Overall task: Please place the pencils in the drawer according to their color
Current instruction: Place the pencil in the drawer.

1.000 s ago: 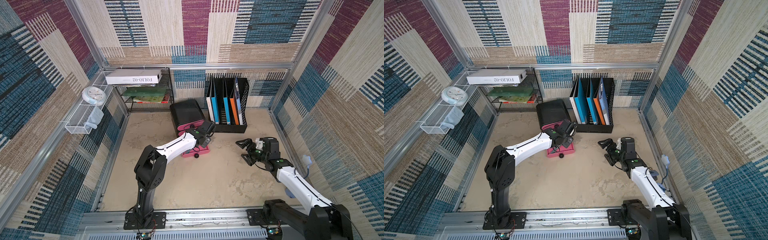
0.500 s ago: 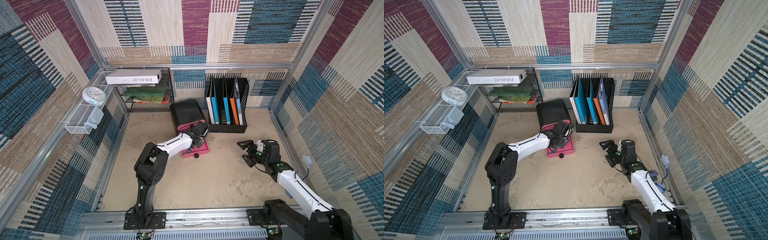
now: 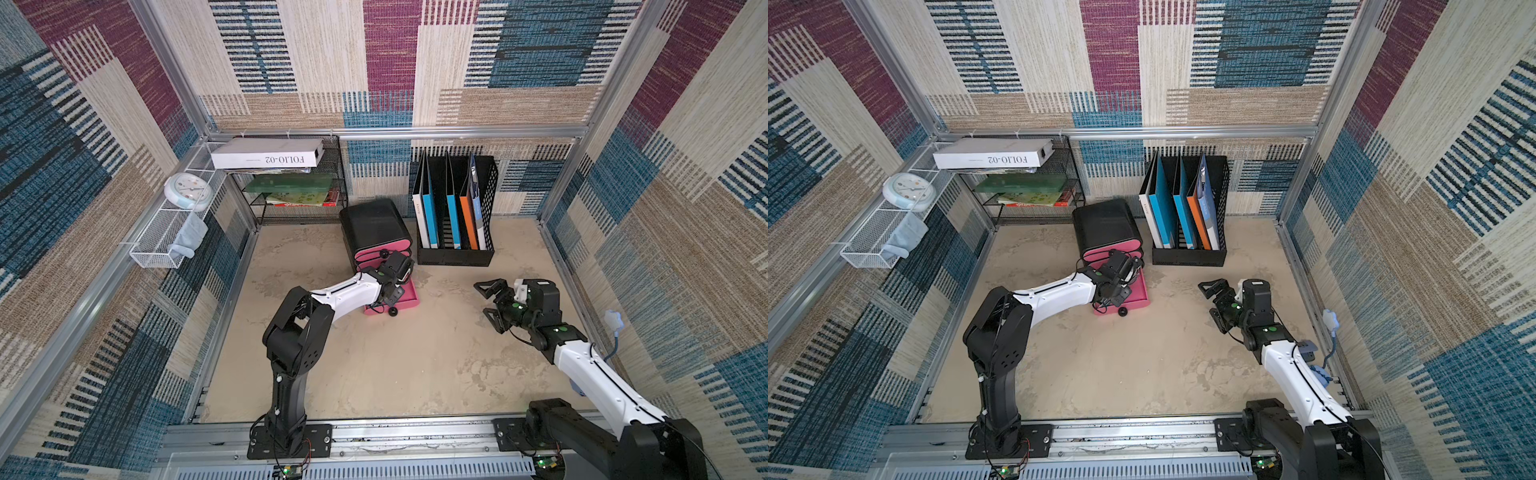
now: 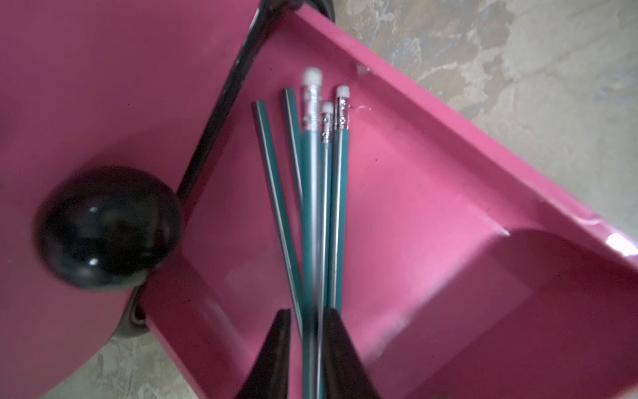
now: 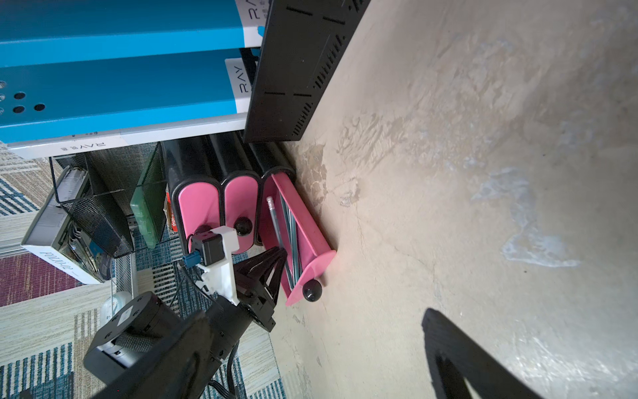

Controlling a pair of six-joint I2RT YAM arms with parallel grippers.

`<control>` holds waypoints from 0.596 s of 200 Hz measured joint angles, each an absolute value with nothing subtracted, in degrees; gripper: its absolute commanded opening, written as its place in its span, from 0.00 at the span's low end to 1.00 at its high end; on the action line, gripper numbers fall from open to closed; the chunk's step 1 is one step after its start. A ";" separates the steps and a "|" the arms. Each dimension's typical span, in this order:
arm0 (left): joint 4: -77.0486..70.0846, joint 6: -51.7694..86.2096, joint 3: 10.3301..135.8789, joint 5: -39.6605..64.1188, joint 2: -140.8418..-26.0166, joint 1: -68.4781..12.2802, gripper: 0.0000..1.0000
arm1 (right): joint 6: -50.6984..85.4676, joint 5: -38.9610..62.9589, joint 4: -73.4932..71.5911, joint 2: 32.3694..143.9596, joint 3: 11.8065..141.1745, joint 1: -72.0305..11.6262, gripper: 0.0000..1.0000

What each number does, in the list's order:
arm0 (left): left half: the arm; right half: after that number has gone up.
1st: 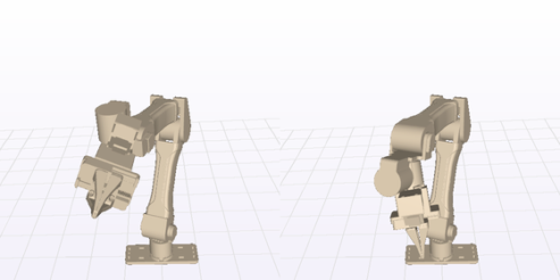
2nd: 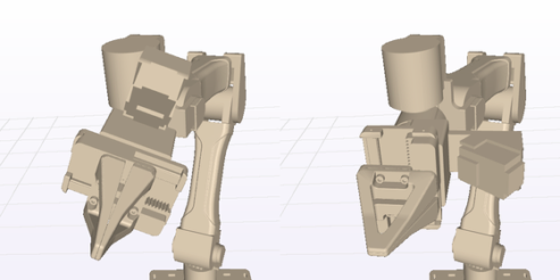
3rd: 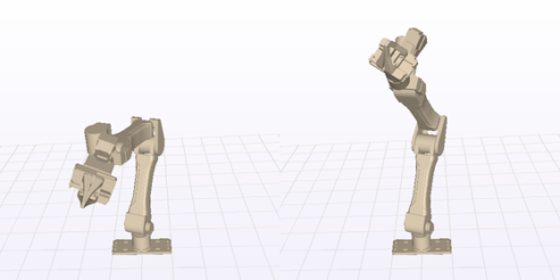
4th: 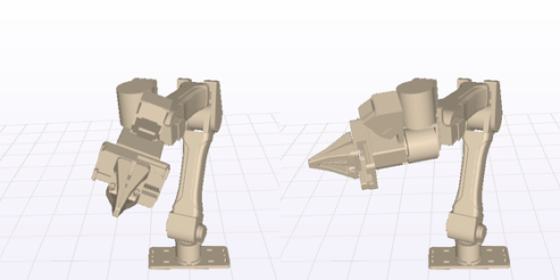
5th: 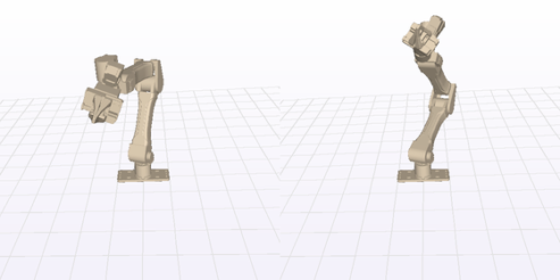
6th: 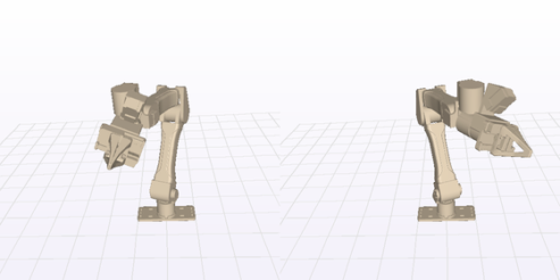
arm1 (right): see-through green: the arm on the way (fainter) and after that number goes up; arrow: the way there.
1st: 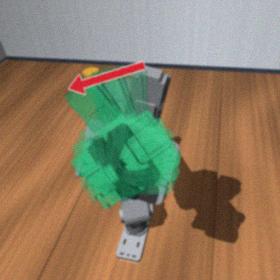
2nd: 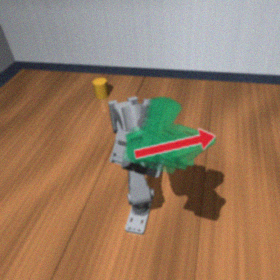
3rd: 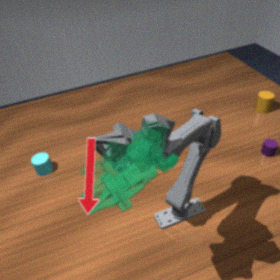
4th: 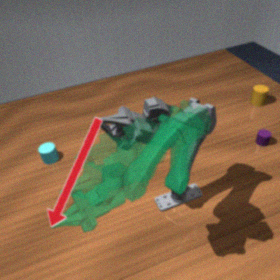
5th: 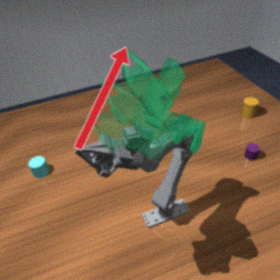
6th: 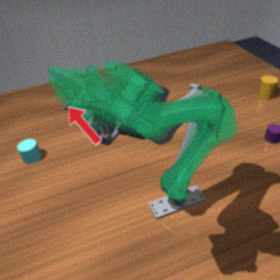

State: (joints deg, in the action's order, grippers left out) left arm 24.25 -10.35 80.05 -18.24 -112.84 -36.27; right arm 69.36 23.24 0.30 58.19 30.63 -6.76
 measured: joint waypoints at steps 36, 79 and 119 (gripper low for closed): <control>27.07 -8.88 82.65 -18.00 -112.84 -36.25 0.44 | 69.36 24.03 0.12 58.08 30.63 -6.83 0.99; 30.17 -2.90 85.73 -15.64 -106.50 -36.21 0.51 | 69.43 24.67 -1.21 58.17 30.44 -8.64 0.99; 34.11 5.89 92.33 -14.50 -100.75 -35.79 0.56 | 70.65 25.12 -6.57 61.32 29.28 -15.84 0.99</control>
